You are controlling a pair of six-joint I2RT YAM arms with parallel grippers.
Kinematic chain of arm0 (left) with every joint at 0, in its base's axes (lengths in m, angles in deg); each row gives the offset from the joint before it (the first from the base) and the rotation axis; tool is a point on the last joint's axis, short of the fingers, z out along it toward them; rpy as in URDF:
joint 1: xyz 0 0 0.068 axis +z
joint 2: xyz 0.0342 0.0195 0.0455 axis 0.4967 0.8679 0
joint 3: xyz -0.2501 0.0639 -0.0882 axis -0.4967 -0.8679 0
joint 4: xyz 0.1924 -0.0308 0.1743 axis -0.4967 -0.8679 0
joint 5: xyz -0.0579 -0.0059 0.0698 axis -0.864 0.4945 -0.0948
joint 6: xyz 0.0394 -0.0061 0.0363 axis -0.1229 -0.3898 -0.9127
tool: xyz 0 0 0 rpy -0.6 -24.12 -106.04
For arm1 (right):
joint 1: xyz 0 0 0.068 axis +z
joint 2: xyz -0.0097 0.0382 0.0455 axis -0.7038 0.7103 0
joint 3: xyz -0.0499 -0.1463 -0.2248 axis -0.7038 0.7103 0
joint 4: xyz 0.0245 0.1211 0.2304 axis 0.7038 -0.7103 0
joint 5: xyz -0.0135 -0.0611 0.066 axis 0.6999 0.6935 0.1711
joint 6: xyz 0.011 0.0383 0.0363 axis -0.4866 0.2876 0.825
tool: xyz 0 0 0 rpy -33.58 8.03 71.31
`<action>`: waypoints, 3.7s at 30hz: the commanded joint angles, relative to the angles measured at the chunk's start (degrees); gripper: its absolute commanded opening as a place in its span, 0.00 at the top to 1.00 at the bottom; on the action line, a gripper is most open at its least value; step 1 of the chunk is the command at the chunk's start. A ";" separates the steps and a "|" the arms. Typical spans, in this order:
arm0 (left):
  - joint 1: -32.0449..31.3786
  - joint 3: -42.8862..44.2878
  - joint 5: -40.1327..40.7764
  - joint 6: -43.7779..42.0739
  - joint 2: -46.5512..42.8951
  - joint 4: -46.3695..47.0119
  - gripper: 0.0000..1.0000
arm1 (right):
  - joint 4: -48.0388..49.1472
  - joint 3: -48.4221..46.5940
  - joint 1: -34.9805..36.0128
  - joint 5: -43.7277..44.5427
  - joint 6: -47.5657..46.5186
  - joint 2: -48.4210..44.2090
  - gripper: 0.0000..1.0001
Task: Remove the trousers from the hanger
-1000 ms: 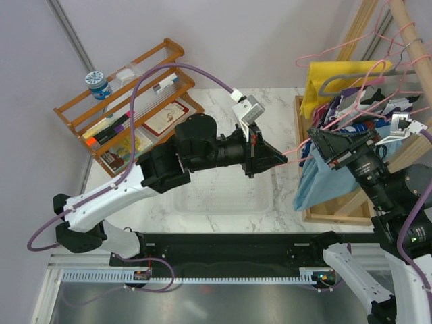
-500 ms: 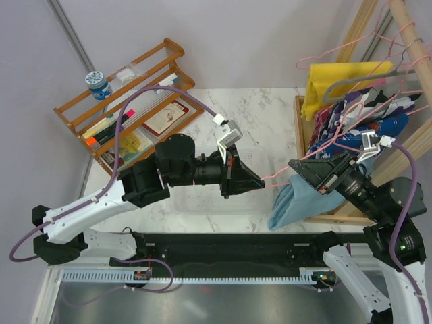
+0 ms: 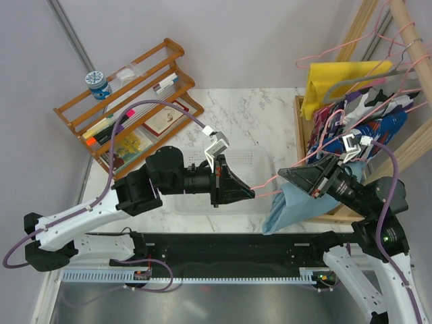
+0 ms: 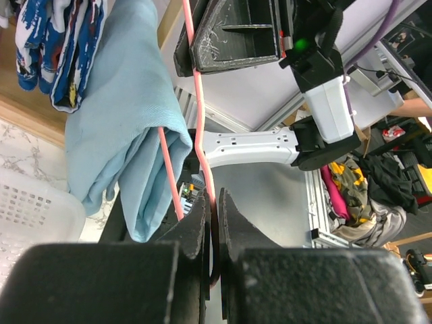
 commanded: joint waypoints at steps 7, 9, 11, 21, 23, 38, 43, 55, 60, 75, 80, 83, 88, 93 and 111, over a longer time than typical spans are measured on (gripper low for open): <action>-1.77 -3.52 -12.53 3.38 -5.27 5.26 0.59 | 8.37 -0.43 -0.60 -0.18 0.30 2.90 1.00; -1.77 -3.09 -11.91 3.12 -6.06 5.26 0.51 | 7.67 -0.34 -0.60 -0.71 -0.40 2.64 1.00; -1.77 -2.30 -10.86 2.07 -6.50 5.09 0.49 | 6.26 -0.16 -0.60 -1.14 -1.27 2.28 1.00; -1.60 14.65 7.60 -6.01 -0.02 -0.10 0.40 | -4.19 -1.83 -0.51 -8.52 -8.30 -0.35 1.00; -1.60 20.43 7.78 -6.90 3.07 -2.20 0.40 | -6.39 -2.01 -0.60 -8.88 -9.54 -1.67 1.00; -1.60 41.55 1.19 -7.17 27.15 -1.60 0.30 | -16.42 -4.73 -2.53 -16.26 -14.90 -5.19 1.00; -1.60 44.81 -1.35 -5.41 32.96 -0.19 0.30 | -18.35 -5.35 -4.47 -18.99 -16.13 -5.80 1.00; -1.60 49.73 -3.90 -1.28 39.37 1.22 0.62 | -19.76 -5.09 -4.47 -19.95 -16.75 -6.86 1.00; -1.60 49.30 -5.75 0.65 39.91 1.31 0.78 | -19.94 -5.53 -4.56 -20.22 -16.92 -6.94 1.00; -1.60 43.50 -0.23 5.93 28.23 1.13 0.98 | -33.21 -15.54 -4.73 -15.13 -26.33 -3.78 0.36; -1.60 41.13 0.49 6.10 24.71 1.92 0.98 | -34.35 -17.30 -4.82 -7.22 -23.43 -3.69 0.32; -1.69 39.37 0.40 5.93 22.34 2.45 0.98 | -34.09 -17.22 -5.00 -3.18 -21.15 -4.13 0.33; -1.60 37.00 -1.36 7.24 20.57 4.46 0.98 | -26.12 -13.18 -5.96 -2.99 -15.18 -4.92 0.40; -1.69 36.29 -2.41 8.12 20.39 6.05 0.98 | -19.77 -12.29 -7.81 -6.41 -9.99 -4.31 0.43; -1.69 36.02 3.64 4.35 18.99 6.14 0.98 | -16.59 -12.64 -12.64 -18.99 -9.54 -2.02 0.40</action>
